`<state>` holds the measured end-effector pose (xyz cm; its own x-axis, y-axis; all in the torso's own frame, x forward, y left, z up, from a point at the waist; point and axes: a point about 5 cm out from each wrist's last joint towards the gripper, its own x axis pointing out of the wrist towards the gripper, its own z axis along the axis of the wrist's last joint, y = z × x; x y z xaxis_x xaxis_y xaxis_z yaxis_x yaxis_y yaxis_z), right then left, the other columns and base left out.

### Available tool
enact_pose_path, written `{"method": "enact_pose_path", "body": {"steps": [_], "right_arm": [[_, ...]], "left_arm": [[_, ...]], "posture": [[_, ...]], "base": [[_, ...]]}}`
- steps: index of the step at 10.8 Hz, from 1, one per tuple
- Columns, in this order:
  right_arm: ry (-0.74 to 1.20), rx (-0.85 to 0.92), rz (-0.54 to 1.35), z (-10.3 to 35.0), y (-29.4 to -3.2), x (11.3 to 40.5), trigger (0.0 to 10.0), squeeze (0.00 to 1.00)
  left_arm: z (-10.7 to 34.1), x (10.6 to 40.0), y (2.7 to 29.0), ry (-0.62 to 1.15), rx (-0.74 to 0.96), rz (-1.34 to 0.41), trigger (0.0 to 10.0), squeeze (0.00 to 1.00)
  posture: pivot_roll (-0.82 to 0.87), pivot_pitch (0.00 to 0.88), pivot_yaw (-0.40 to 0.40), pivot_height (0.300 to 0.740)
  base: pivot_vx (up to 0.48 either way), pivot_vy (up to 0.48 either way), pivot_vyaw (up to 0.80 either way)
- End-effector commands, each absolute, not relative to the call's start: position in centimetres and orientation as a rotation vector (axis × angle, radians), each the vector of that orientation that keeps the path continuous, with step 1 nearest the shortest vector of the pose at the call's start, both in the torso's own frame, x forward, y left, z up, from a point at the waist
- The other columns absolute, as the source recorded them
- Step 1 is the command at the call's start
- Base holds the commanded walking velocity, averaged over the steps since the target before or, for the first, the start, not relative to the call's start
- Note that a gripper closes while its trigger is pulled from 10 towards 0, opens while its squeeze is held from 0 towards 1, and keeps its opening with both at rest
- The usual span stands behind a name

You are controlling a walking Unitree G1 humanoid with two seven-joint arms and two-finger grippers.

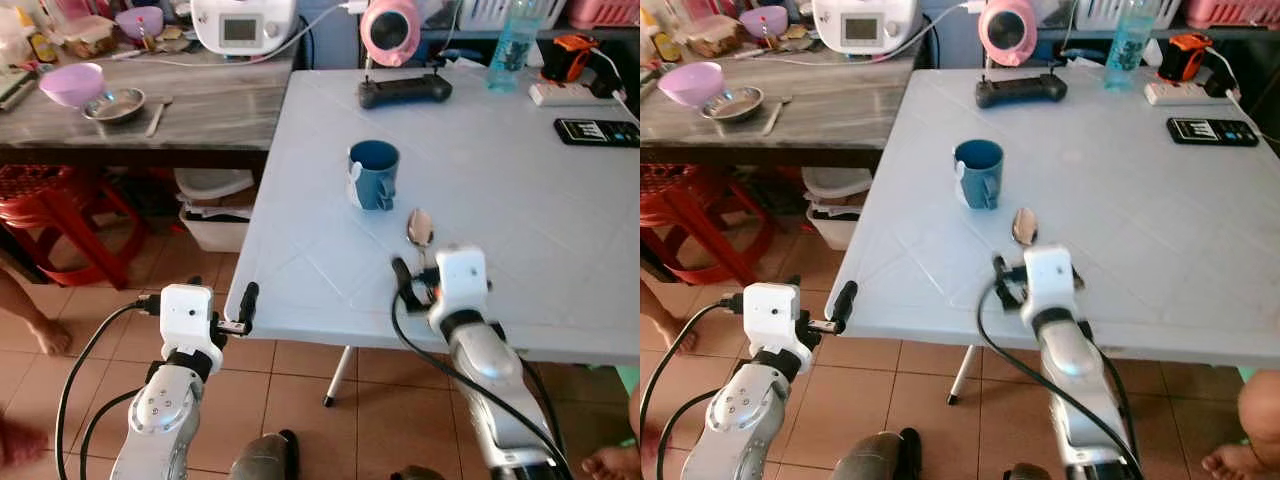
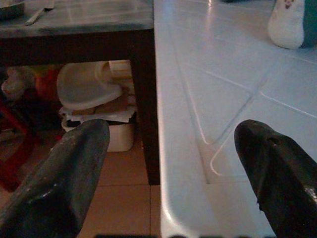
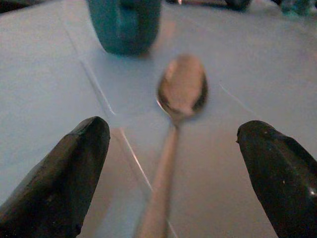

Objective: Setting the table

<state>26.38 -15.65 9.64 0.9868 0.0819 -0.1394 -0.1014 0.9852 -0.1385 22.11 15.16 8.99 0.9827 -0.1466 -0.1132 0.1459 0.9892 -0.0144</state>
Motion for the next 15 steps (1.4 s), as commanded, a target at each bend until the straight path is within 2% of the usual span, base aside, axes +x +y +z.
{"method": "enact_pose_path", "body": {"steps": [1,2,6,7,8,9,12,13,14,15], "right_arm": [[0.129,-0.127,0.088,10.1,-15.9,26.5,10.0,0.11],[0.129,-0.126,0.086,10.2,-15.9,26.7,10.0,0.00],[0.130,-0.117,0.126,11.0,-16.0,27.9,10.0,0.00],[0.157,-0.104,0.152,10.7,-15.7,28.1,9.5,0.00],[0.213,-0.078,0.180,10.1,-15.3,28.1,0.4,0.00],[0.226,-0.076,0.194,9.9,-15.1,28.1,0.0,0.00],[0.244,-0.067,0.232,10.1,-14.4,28.7,0.2,0.00],[0.247,-0.057,0.249,10.3,-14.0,28.9,2.6,0.00],[0.268,-0.051,0.268,10.3,-13.5,28.8,10.0,0.00],[0.291,-0.046,0.270,10.2,-13.3,28.6,10.0,0.00]], "left_arm": [[9.2,22.0,15.3,0.113,-0.006,-0.156,10.0,0.00],[9.1,21.9,15.2,0.115,-0.007,-0.159,10.0,0.00],[9.2,21.7,15.3,0.120,-0.003,-0.164,10.0,0.00],[9.3,21.7,15.3,0.121,-0.003,-0.162,10.0,0.00],[9.3,21.5,15.3,0.127,-0.010,-0.174,10.0,0.00],[9.3,21.1,14.9,0.128,-0.051,-0.239,10.0,0.00],[9.4,20.6,14.1,0.141,-0.087,-0.347,10.0,0.00],[9.4,20.6,14.0,0.141,-0.087,-0.351,10.0,0.00],[9.4,20.6,14.0,0.144,-0.092,-0.363,10.0,0.00],[9.5,20.6,14.0,0.144,-0.095,-0.366,10.0,0.00]], "posture": [[0.04,0.119,0.077,0.740],[0.04,0.122,0.078,0.740],[0.05,0.142,0.081,0.740],[0.05,0.145,0.081,0.740],[0.05,0.149,0.082,0.740],[0.05,0.153,0.081,0.740],[0.05,0.157,0.082,0.740],[0.05,0.157,0.081,0.740],[0.05,0.158,0.079,0.740],[0.06,0.159,0.079,0.740]], "base": [[0.000,0.000,0.00],[0.000,0.000,0.00],[0.000,0.000,0.00],[0.000,0.000,0.00],[0.000,0.000,0.00],[0.000,0.000,0.00],[0.000,0.000,0.00],[0.000,0.000,0.00],[0.000,0.000,0.00],[0.000,0.000,0.00]]}}
